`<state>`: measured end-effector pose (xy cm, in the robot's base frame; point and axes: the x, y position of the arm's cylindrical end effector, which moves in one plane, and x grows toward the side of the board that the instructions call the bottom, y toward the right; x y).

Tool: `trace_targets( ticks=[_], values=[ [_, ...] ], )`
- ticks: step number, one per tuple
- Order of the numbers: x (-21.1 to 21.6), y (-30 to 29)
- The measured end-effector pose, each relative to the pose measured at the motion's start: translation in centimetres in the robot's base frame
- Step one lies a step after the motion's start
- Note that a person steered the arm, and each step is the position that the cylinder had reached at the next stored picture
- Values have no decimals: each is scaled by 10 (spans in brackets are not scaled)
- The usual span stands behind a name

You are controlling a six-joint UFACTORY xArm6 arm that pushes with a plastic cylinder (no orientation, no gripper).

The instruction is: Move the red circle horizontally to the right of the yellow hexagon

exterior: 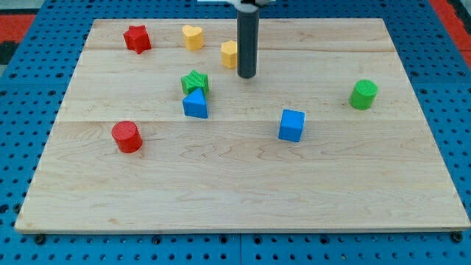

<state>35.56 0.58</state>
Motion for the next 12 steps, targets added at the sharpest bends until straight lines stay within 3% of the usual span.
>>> trace_targets(
  ticks=[1, 3, 4, 5, 6, 7, 8, 9, 10, 11, 12],
  values=[
    [-25, -32],
    [-85, -13],
    [-62, -45],
    [-61, -169],
    [6, -175],
    [94, -127],
    [144, -73],
    [138, -154],
    [92, -217],
    [111, -200],
    [138, -237]
  ],
)
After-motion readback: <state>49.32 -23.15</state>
